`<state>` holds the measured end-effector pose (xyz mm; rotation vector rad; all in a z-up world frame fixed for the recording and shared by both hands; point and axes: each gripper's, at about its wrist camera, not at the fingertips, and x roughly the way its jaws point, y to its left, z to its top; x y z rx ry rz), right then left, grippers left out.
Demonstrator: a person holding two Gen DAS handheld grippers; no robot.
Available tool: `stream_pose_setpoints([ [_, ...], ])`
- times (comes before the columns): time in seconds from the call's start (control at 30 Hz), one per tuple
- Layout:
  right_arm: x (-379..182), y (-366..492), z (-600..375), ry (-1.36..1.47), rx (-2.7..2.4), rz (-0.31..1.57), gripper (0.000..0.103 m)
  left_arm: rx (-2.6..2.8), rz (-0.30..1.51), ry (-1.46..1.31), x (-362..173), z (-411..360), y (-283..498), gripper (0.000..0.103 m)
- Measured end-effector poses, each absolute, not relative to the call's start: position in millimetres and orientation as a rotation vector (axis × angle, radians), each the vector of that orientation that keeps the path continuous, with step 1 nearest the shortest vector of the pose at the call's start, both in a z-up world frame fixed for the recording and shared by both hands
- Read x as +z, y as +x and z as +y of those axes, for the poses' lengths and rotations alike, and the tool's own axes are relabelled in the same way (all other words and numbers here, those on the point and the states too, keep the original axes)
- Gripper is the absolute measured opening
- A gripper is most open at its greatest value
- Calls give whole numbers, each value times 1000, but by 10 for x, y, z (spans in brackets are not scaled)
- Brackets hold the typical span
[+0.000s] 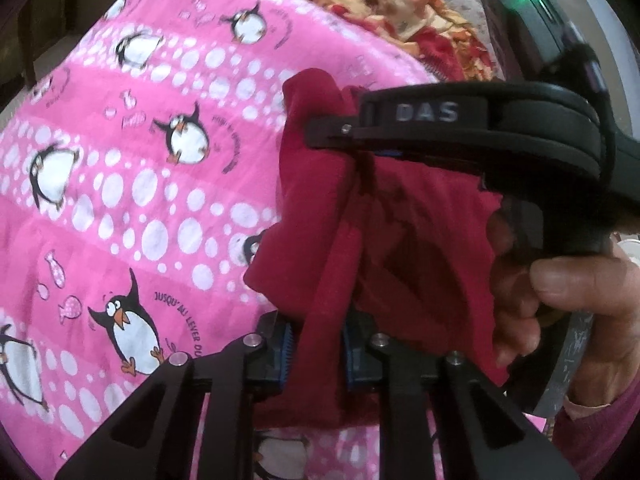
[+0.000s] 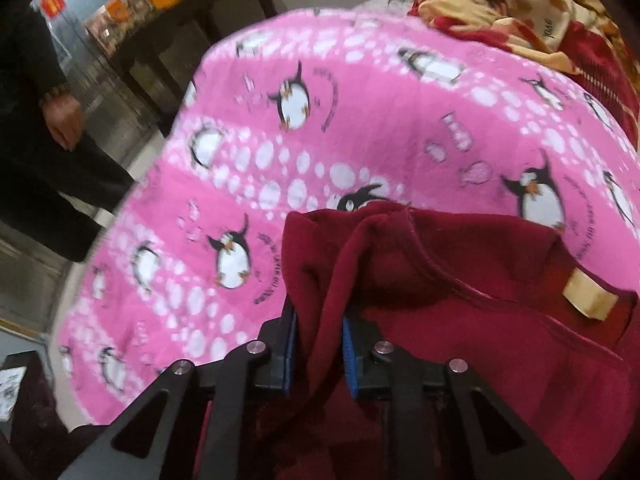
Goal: Fold small clothes
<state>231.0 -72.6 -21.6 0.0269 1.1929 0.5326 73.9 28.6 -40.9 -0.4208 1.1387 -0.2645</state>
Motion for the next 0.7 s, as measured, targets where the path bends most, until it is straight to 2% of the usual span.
stream_pose_setpoints([
  [0.5,462,2019,-1568,176,517,1078,21,-328,1073,-263,232,-358,638,17],
  [0.7,664,1862,-2127,221,483,1026,19,-404,1058,-193,433,-899,630,17],
])
